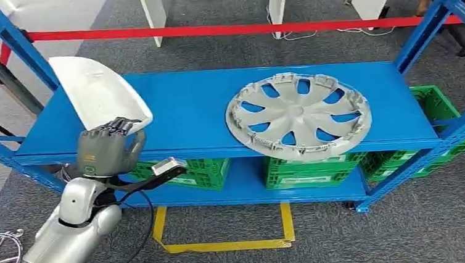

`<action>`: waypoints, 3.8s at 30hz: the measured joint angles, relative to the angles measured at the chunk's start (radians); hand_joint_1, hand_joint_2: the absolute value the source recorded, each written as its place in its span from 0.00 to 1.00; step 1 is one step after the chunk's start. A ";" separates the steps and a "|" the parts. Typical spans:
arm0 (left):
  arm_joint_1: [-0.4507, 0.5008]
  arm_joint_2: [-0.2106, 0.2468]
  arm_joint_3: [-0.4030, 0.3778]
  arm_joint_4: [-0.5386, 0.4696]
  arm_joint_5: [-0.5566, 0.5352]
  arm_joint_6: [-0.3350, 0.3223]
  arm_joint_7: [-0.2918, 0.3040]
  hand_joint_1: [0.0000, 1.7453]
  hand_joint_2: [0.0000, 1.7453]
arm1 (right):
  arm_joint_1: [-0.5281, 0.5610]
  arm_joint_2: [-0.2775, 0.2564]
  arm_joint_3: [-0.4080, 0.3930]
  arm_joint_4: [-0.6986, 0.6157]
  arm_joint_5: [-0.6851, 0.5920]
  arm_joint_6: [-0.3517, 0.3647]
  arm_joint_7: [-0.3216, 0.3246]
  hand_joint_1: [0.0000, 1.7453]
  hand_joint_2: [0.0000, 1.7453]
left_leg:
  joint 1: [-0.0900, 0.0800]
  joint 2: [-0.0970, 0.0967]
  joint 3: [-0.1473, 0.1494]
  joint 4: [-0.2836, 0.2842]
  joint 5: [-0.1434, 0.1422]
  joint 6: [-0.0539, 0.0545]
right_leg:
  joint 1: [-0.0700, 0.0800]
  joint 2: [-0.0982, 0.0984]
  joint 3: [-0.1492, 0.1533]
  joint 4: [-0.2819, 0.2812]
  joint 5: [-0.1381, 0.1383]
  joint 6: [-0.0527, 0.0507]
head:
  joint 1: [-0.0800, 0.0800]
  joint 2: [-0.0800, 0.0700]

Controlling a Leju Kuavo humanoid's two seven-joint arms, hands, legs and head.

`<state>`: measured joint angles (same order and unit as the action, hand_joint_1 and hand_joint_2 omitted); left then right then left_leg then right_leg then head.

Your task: Take the parts from the cabinet and place them on the table.

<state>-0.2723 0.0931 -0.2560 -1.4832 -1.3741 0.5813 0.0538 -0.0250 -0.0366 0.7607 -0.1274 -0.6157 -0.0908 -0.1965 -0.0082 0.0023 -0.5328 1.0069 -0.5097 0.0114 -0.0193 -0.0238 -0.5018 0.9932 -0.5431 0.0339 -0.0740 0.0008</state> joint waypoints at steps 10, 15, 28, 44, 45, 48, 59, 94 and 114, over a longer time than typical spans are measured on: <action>0.031 0.029 0.032 -0.224 -0.013 0.056 -0.040 1.00 1.00 | 0.000 0.000 0.007 0.000 -0.013 0.000 -0.005 0.00 0.00 | 0.000 0.000 0.000 0.000 0.000 0.000 | 0.000 0.000 0.000 0.000 0.000 0.000 | 0.000 0.000; 0.046 0.039 0.040 -0.276 -0.016 0.067 -0.047 1.00 1.00 | 0.000 0.000 0.009 0.000 -0.013 0.000 -0.006 0.00 0.00 | 0.000 0.000 0.000 0.000 0.000 0.000 | 0.000 0.000 0.000 0.000 0.000 0.000 | 0.000 0.000; 0.065 0.040 0.067 -0.280 0.069 0.077 -0.074 1.00 1.00 | -0.001 0.000 0.018 0.000 -0.026 0.006 -0.016 0.00 0.00 | 0.000 0.000 0.000 0.000 0.000 0.000 | 0.000 0.000 0.000 0.000 0.000 0.000 | 0.000 0.000; 0.070 0.044 0.082 -0.282 0.068 0.047 -0.085 1.00 1.00 | -0.004 0.004 0.027 0.000 -0.034 0.006 -0.019 0.00 0.00 | -0.005 -0.001 0.000 -0.005 0.001 0.016 | -0.004 -0.003 0.006 -0.011 0.007 0.015 | -0.002 0.000; 0.071 0.044 0.082 -0.286 0.068 0.047 -0.085 1.00 1.00 | -0.005 0.004 0.027 0.000 -0.034 0.006 -0.020 0.00 0.00 | 0.005 0.001 0.013 -0.023 0.010 0.023 | -0.005 0.003 -0.005 -0.003 -0.004 0.016 | 0.000 0.000; 0.070 0.043 0.083 -0.287 0.069 0.047 -0.085 1.00 1.00 | -0.004 0.004 0.029 0.000 -0.035 0.005 -0.022 0.00 0.00 | 0.005 -0.001 0.018 -0.030 0.010 0.032 | -0.002 0.021 -0.111 0.196 -0.091 0.015 | 0.004 0.000; 0.081 0.046 0.089 -0.289 0.069 0.044 -0.077 1.00 1.00 | -0.004 0.004 0.032 0.000 -0.037 0.007 -0.021 0.00 0.00 | 0.007 -0.022 0.025 0.008 -0.029 -0.011 | 0.001 0.032 -0.103 0.066 0.059 -0.008 | 0.005 0.000; 0.121 0.111 0.163 -0.301 0.119 -0.017 -0.081 1.00 1.00 | -0.026 0.049 0.066 0.000 -0.041 -0.035 0.005 0.00 0.00 | 0.009 -0.007 -0.133 0.192 -0.092 -0.041 | 0.007 0.017 -0.033 -0.009 0.049 -0.050 | -0.005 0.000; 0.124 0.126 0.165 -0.297 0.132 -0.030 -0.053 1.00 1.00 | -0.027 0.071 0.073 0.000 -0.079 -0.061 0.011 0.00 0.00 | -0.005 -0.002 -0.061 -0.031 0.082 0.019 | 0.009 0.021 -0.129 0.244 0.021 -0.005 | 0.003 0.000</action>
<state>-0.1485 0.2186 -0.0908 -1.7807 -1.2417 0.5516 0.0004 -0.0515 0.0340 0.8335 -0.1278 -0.6947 -0.1515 -0.1858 -0.0127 0.0000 -0.5942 0.9760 -0.4276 0.0300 -0.0101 -0.0030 -0.6310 1.2372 -0.5219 0.0285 -0.0713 0.0008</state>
